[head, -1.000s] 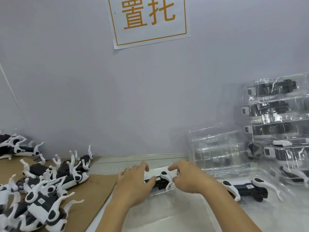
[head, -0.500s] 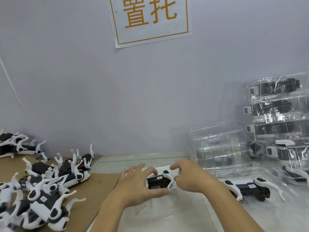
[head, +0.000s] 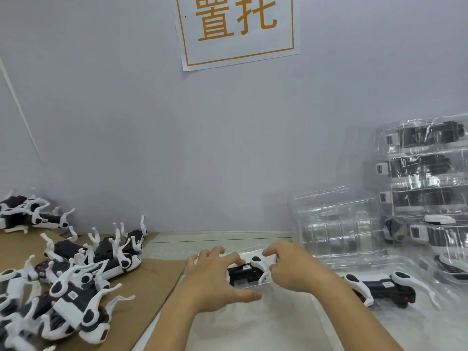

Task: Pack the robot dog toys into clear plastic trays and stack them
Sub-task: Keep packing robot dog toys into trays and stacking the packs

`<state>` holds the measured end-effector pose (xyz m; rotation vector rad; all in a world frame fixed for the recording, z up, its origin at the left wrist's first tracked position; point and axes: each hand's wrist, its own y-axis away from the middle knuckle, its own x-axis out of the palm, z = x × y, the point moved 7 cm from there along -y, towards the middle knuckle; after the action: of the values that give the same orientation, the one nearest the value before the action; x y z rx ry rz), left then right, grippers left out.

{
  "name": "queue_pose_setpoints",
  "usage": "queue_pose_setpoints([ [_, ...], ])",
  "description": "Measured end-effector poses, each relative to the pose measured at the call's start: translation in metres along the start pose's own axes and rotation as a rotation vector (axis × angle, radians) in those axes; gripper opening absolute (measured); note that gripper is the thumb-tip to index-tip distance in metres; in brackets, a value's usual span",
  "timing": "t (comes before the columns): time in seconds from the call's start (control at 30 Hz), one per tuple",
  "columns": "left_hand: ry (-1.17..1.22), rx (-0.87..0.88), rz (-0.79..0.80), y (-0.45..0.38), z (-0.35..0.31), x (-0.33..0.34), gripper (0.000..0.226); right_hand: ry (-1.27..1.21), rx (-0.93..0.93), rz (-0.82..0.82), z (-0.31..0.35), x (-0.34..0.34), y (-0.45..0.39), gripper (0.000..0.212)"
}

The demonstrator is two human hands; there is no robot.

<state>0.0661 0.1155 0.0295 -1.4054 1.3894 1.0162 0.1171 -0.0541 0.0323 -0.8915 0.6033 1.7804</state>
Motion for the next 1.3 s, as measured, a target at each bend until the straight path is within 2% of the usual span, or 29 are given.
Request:
queue_pose_setpoints([
  [0.2, -0.036, -0.011, -0.063, -0.001, -0.005, -0.003, 0.084, 0.015, -0.037, -0.034, 0.004, -0.003, 0.001, 0.047],
  [0.4, -0.176, 0.048, -0.309, 0.000, -0.020, -0.021, 0.086, -0.048, -0.178, -0.266, 0.020, -0.018, 0.003, 0.034],
  [0.6, -0.251, 0.103, -0.424, 0.003, -0.026, -0.029, 0.088, -0.088, -0.212, -0.343, 0.024, -0.019, 0.005, 0.034],
  [0.83, -0.237, 0.071, -0.373, 0.003, -0.023, -0.026, 0.088, -0.086, -0.204, -0.323, 0.024, -0.018, 0.007, 0.029],
  [0.93, -0.147, 0.041, -0.265, 0.002, -0.020, -0.019, 0.088, 0.019, -0.139, -0.304, 0.024, -0.014, 0.009, 0.028],
  [1.03, -0.064, 0.029, -0.121, 0.002, -0.022, -0.008, 0.105, 0.203, -0.106, -0.319, 0.031, -0.005, 0.009, 0.034],
  [1.1, 0.036, 0.012, -0.043, 0.004, -0.022, -0.005, 0.126, 0.197, -0.163, -0.295, 0.042, 0.005, 0.009, 0.035],
  [1.17, 0.191, 0.026, -0.005, 0.006, -0.021, -0.009, 0.135, 0.142, -0.221, -0.261, 0.052, 0.013, 0.010, 0.031],
  [1.23, 0.356, 0.064, 0.010, 0.007, -0.013, -0.013, 0.125, 0.079, -0.242, -0.243, 0.057, 0.014, 0.011, 0.029],
  [1.3, 0.509, 0.079, 0.014, 0.007, 0.002, -0.015, 0.104, 0.026, -0.252, -0.220, 0.058, 0.013, 0.012, 0.027],
])
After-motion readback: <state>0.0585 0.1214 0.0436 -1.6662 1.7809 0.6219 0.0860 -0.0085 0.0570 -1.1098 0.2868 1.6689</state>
